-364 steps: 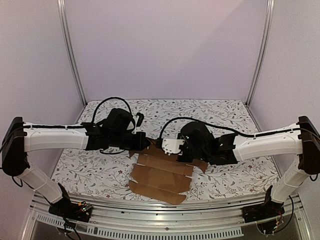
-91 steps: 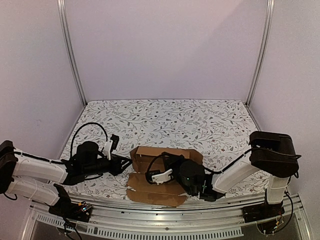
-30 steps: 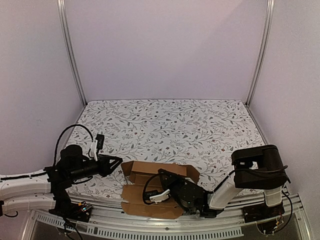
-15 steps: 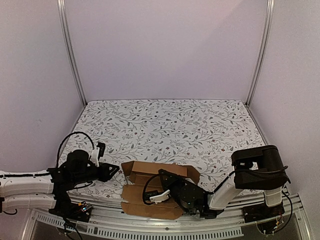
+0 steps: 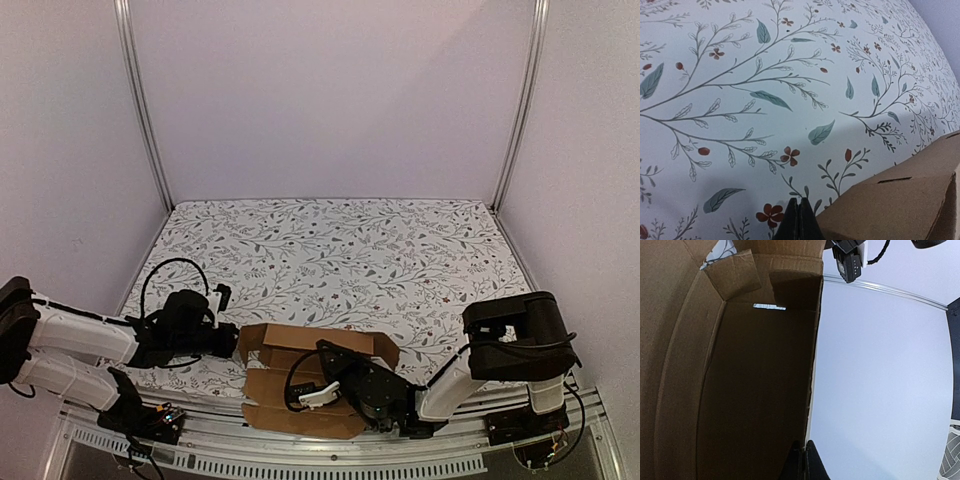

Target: Fold the paper box

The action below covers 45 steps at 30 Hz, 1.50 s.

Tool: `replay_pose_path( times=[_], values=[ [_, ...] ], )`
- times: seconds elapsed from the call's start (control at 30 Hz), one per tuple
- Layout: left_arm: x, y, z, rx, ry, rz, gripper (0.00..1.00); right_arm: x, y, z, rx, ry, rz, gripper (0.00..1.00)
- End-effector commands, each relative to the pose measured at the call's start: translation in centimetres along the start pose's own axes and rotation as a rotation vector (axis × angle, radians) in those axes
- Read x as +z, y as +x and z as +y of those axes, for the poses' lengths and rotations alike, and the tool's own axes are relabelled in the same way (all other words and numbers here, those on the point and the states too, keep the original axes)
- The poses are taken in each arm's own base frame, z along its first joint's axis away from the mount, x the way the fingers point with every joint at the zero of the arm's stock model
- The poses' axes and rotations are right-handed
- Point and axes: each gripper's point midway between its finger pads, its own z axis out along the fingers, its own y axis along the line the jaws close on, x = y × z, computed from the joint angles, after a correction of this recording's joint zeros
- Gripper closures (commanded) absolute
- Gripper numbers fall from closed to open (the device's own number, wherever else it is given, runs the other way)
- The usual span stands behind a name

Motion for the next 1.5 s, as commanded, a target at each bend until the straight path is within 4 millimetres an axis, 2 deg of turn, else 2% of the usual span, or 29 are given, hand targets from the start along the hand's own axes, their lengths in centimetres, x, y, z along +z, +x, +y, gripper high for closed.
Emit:
replay_pose_path(
  times=[0.0,0.43,0.93,1.47],
  values=[
    [0.4,-1.6,-1.6,0.010,0.060,-0.037,1.00,-0.2,-0.1,2.2,-0.042,-0.047,0.002,1.00],
    [-1.7,-2.5,-4.4,0.030,0.204,-0.047,1.00,0.0,-0.4,2.9,-0.040,-0.052,0.002,1.00],
    [-1.8,-3.3,-4.8,0.048,0.198,-0.056,0.96,1.8,0.5,2.5,-0.015,-0.053,0.027,1.00],
    [-1.0,-3.2,-4.8,0.048,0.185,-0.030,0.95,1.9,0.5,3.1,-0.018,-0.058,0.025,1.00]
  ],
)
